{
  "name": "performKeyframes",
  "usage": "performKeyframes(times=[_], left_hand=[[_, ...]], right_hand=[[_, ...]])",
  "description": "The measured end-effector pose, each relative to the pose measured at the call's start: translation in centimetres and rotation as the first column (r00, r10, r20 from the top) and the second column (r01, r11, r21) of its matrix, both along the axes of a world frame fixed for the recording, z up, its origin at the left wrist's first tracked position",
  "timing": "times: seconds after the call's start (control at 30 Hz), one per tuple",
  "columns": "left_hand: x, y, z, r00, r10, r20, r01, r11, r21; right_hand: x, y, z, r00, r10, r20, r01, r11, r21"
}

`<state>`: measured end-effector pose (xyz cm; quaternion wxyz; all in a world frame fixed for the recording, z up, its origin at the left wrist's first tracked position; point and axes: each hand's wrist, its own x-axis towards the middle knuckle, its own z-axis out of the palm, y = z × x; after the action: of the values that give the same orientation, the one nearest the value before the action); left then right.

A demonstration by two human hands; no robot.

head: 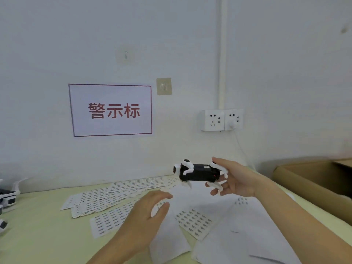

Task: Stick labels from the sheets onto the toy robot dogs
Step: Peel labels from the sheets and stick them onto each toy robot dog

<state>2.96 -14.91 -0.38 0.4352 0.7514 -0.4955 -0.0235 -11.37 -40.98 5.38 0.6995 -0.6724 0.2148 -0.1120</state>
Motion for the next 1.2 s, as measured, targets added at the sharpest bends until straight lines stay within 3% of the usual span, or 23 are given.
performKeyframes(times=[0.07,0.17,0.3,0.4,0.5,0.6,0.73,0.87,0.97,1.07,1.2], left_hand=[[-0.6,-0.8,-0.8,0.990,-0.034,0.136,0.024,0.997,0.077],[-1.3,-2.2,-0.9,0.975,-0.060,0.216,0.037,0.994,0.106],[-3.0,-4.4,-1.0,0.973,-0.099,0.207,0.083,0.993,0.087],[-4.2,-6.2,-1.3,0.984,-0.089,0.157,0.082,0.995,0.050],[-5.2,-7.8,-1.4,0.990,-0.080,0.120,0.076,0.996,0.038],[-6.3,-9.7,-1.5,0.997,-0.063,0.054,0.062,0.998,0.021],[-8.1,-11.8,-1.5,0.989,-0.110,0.094,0.119,0.988,-0.100],[-9.0,-13.6,-1.5,0.987,-0.149,0.062,0.153,0.986,-0.063],[-9.5,-14.5,-1.4,0.981,-0.167,0.096,0.174,0.983,-0.063],[-9.8,-14.4,-1.3,0.977,-0.202,0.075,0.207,0.976,-0.062],[-8.8,-13.3,-0.9,0.973,-0.215,0.084,0.222,0.972,-0.074]], right_hand=[[-2.3,-2.3,-0.3,0.998,-0.060,-0.008,0.061,0.995,0.073],[-6.3,-5.9,-0.7,0.973,-0.216,0.075,0.197,0.958,0.208],[-13.0,-10.9,-0.4,0.875,-0.449,0.179,0.374,0.863,0.340],[-18.7,-14.4,-0.3,0.739,-0.651,0.170,0.558,0.734,0.388],[-24.3,-17.0,-1.0,0.603,-0.798,0.005,0.774,0.586,0.240],[-29.6,-18.6,-2.2,0.492,-0.841,-0.226,0.870,0.460,0.181],[-34.5,-18.7,-4.5,0.376,-0.784,-0.494,0.897,0.442,-0.018],[-37.1,-17.9,-7.3,0.261,-0.770,-0.582,0.905,0.405,-0.129],[-37.9,-18.1,-8.4,0.287,-0.770,-0.569,0.918,0.391,-0.067],[-37.4,-18.9,-7.5,0.391,-0.853,-0.346,0.920,0.374,0.118],[-36.1,-19.1,-6.8,0.481,-0.833,-0.273,0.869,0.494,0.025]])
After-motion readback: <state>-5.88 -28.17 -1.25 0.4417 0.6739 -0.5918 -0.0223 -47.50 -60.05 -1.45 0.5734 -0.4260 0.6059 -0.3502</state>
